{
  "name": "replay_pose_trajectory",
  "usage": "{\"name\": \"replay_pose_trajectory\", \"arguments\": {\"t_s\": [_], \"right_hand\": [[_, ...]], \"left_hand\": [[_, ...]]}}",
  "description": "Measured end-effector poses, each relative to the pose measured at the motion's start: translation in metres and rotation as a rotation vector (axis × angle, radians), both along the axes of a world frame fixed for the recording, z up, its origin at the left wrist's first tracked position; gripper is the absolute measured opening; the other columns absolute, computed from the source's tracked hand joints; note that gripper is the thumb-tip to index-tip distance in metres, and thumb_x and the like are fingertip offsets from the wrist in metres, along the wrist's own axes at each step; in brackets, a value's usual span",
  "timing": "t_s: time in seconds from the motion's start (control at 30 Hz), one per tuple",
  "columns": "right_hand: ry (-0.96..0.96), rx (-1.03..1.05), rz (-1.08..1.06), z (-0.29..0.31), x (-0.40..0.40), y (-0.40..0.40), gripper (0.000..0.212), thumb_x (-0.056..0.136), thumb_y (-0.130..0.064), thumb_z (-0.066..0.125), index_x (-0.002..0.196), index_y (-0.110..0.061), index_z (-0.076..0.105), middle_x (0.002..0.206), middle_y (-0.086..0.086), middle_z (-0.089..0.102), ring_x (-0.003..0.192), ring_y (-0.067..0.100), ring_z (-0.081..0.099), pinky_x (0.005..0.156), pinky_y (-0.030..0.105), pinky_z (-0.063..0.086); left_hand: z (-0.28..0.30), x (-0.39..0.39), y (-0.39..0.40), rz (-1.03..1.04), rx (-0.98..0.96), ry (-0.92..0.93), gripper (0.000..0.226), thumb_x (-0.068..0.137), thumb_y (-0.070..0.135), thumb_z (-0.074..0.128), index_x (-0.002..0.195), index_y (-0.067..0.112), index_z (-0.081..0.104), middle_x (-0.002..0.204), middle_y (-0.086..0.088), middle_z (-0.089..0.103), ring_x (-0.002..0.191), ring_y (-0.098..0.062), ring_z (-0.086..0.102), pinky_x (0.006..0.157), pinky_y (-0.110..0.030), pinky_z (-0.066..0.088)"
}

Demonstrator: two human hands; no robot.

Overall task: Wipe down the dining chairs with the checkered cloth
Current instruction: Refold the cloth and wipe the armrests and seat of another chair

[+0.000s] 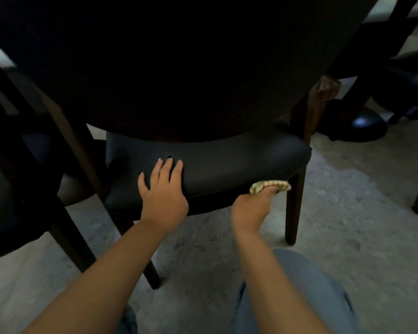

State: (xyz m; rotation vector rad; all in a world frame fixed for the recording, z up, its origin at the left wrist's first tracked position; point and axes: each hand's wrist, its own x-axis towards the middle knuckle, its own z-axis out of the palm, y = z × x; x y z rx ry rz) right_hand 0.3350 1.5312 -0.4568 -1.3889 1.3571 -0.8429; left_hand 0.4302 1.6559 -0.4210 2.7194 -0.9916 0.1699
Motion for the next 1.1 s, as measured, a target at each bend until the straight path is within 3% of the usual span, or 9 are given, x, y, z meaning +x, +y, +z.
{"name": "replay_pose_trajectory", "arguments": {"t_s": [0.17, 0.3, 0.47, 0.57, 0.67, 0.73, 0.87, 0.97, 1.1], "right_hand": [[-0.102, 0.145, -0.048, 0.005, -0.017, -0.002, 0.037, 0.091, 0.006, 0.038, 0.123, -0.004, 0.055, 0.1, 0.012, 0.061, 0.088, 0.024, 0.057, 0.067, 0.022, 0.037], [-0.122, 0.095, -0.1, 0.033, -0.02, -0.047, 0.05, 0.091, 0.004, 0.037, 0.139, -0.008, 0.041, 0.127, 0.019, 0.055, 0.109, 0.034, 0.056, 0.092, 0.042, 0.048], [-0.082, 0.19, -0.098, 0.052, -0.008, -0.034, 0.031, 0.096, -0.006, 0.041, 0.125, 0.0, 0.053, 0.123, 0.02, 0.055, 0.109, 0.031, 0.053, 0.09, 0.037, 0.046], [-0.247, 0.092, -0.027, 0.033, -0.013, 0.032, 0.049, 0.096, -0.003, 0.034, 0.144, -0.009, 0.033, 0.131, 0.017, 0.053, 0.112, 0.031, 0.055, 0.094, 0.043, 0.046], [-0.267, -0.321, 0.247, 0.031, -0.002, 0.097, 0.059, 0.096, -0.008, 0.035, 0.152, -0.019, 0.02, 0.145, -0.002, 0.043, 0.13, 0.011, 0.044, 0.11, 0.028, 0.036], [-0.292, -0.73, 0.518, 0.04, 0.025, 0.12, 0.061, 0.091, -0.004, 0.036, 0.15, -0.005, 0.024, 0.152, 0.002, 0.03, 0.141, 0.011, 0.028, 0.115, 0.02, 0.021], [0.423, -1.372, 1.181, 0.036, 0.08, 0.139, 0.06, 0.089, -0.015, 0.026, 0.147, 0.002, 0.027, 0.154, 0.022, 0.022, 0.144, 0.041, 0.011, 0.118, 0.054, 0.008], [0.744, -1.79, 1.3, 0.019, 0.093, 0.135, 0.059, 0.093, -0.023, 0.017, 0.144, -0.003, 0.036, 0.152, 0.016, 0.031, 0.143, 0.036, 0.02, 0.118, 0.051, 0.014], [0.728, -2.09, 1.29, 0.016, 0.099, 0.12, 0.054, 0.093, -0.026, 0.027, 0.137, -0.004, 0.049, 0.145, 0.014, 0.044, 0.138, 0.032, 0.036, 0.114, 0.043, 0.027]], "left_hand": [[0.006, 0.002, 0.029, -0.11, -0.182, 0.062, 0.056, 0.097, 0.013, 0.045, 0.152, 0.015, 0.031, 0.161, -0.003, 0.023, 0.15, -0.015, 0.012, 0.122, -0.036, 0.009], [-0.007, -0.011, 0.082, -0.02, -0.461, 0.24, 0.048, 0.097, 0.011, 0.053, 0.144, 0.016, 0.043, 0.159, 0.006, 0.024, 0.148, -0.011, 0.017, 0.116, -0.027, 0.025], [-0.031, -0.014, 0.13, 0.139, -0.541, 0.331, 0.063, 0.094, 0.003, 0.055, 0.15, 0.02, 0.033, 0.161, 0.012, 0.015, 0.145, -0.002, 0.014, 0.114, -0.021, 0.017], [-0.036, -0.006, 0.141, 0.206, -0.639, 0.385, 0.069, 0.093, 0.005, 0.056, 0.151, 0.029, 0.028, 0.16, 0.014, 0.017, 0.139, 0.006, 0.013, 0.113, -0.022, 0.018], [-0.043, 0.005, 0.155, 0.335, -0.701, 0.523, 0.068, 0.093, 0.008, 0.056, 0.15, 0.034, 0.028, 0.156, 0.01, 0.029, 0.14, -0.011, 0.033, 0.113, -0.031, 0.029], [-0.046, 0.012, 0.164, 0.464, -0.761, 0.649, 0.063, 0.095, 0.008, 0.055, 0.148, 0.03, 0.031, 0.152, 0.006, 0.039, 0.135, -0.018, 0.043, 0.11, -0.037, 0.036], [-0.044, 0.022, 0.168, 0.571, -0.906, 0.75, 0.045, 0.097, 0.007, 0.048, 0.14, 0.018, 0.044, 0.136, -0.001, 0.055, 0.12, -0.016, 0.053, 0.103, -0.034, 0.042], [-0.045, 0.024, 0.163, 0.584, -0.904, 0.735, 0.039, 0.097, 0.011, 0.049, 0.135, 0.017, 0.049, 0.127, 0.002, 0.06, 0.113, -0.012, 0.055, 0.104, -0.036, 0.044], [-0.046, 0.032, 0.155, 0.619, -1.002, 0.794, 0.025, 0.1, 0.024, 0.048, 0.123, 0.025, 0.055, 0.119, 0.005, 0.062, 0.111, -0.01, 0.057, 0.104, -0.039, 0.045]]}}
